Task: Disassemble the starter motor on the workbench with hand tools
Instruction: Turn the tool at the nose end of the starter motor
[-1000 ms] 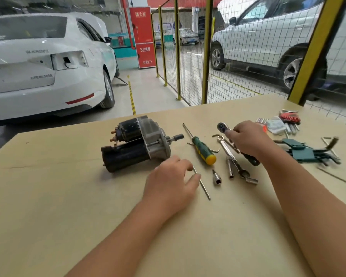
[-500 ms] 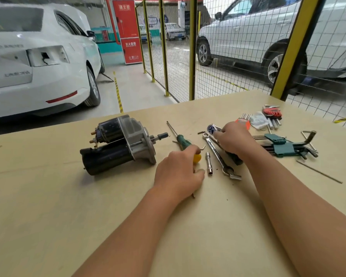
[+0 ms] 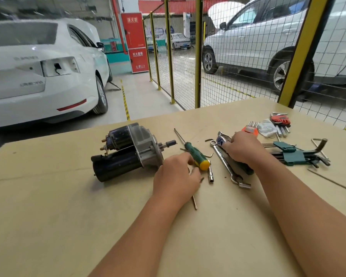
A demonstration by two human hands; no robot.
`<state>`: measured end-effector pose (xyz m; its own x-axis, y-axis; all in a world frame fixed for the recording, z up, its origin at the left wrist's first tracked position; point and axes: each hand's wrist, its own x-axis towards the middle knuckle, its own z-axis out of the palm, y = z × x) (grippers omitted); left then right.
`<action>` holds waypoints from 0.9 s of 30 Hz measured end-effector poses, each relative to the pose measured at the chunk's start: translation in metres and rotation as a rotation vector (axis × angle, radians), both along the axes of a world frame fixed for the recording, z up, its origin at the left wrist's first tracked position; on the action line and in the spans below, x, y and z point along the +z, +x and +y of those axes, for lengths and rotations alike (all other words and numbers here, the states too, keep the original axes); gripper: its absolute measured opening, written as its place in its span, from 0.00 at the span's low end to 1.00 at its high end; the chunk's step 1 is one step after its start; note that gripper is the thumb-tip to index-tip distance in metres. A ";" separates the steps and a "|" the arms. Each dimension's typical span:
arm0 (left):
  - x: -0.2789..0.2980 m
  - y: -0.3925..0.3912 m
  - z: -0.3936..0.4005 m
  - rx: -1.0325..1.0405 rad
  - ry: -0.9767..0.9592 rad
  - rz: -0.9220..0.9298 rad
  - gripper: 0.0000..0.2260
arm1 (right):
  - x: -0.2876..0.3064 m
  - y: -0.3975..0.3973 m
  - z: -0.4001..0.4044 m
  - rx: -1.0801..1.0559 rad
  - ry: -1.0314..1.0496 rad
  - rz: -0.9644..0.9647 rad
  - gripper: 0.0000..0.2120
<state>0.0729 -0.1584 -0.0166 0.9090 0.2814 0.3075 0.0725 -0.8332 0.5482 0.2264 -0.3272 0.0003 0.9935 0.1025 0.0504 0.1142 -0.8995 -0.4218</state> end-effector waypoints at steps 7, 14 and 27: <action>0.003 0.000 0.009 0.102 -0.052 0.027 0.03 | 0.003 -0.003 0.000 0.016 -0.075 -0.008 0.14; 0.008 -0.004 0.034 -0.042 0.018 0.195 0.09 | 0.019 -0.024 0.013 0.013 0.092 -0.277 0.11; 0.001 -0.017 0.026 -0.023 0.257 0.139 0.03 | 0.012 -0.059 0.050 0.420 0.434 -0.230 0.09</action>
